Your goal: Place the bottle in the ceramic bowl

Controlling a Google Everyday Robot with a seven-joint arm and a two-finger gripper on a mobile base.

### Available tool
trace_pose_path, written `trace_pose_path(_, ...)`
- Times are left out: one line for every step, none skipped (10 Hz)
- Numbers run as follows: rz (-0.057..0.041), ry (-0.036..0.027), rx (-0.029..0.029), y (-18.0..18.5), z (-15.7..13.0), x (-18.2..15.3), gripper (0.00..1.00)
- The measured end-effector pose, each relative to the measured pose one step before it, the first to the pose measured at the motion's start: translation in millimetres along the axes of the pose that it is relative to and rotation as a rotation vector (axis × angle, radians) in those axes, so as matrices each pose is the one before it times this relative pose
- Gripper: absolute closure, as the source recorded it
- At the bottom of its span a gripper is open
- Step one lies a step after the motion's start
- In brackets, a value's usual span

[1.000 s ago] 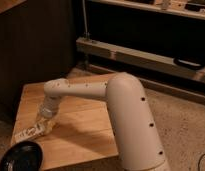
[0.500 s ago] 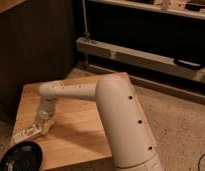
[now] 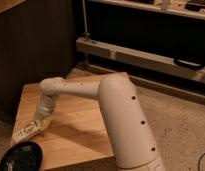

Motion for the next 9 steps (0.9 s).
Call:
trace_pose_path(-0.0075, -0.0079, 0.00302, 0.53, -13.53, -7.36, 1.0)
trace_pose_path(-0.01766, -0.01522, 0.00326, 2.3, -26.58, -16.84, 1.0)
trace_pose_path(-0.01637, -0.01158, -0.0062, 4.74, -16.58, -12.93, 1.0)
trace_pose_path(-0.0197, -0.01468, -0.01268, 9.07, -14.09, -13.98, 1.0)
trace_pose_path(-0.01985, -0.01381, -0.02364, 11.88, -10.82, -14.0, 1.0)
trace_pose_path(-0.02188, -0.01716, -0.03135, 8.68, -2.05, -15.66, 1.0)
trace_pose_path(-0.01393, -0.01217, -0.02163, 5.25, 3.4, -8.35, 1.0)
trace_pose_path(-0.01527, -0.0154, -0.02746, 8.26, 6.31, -6.56, 1.0)
trace_pose_path(-0.0137, -0.01614, -0.02491, 7.82, 10.37, -2.58, 1.0)
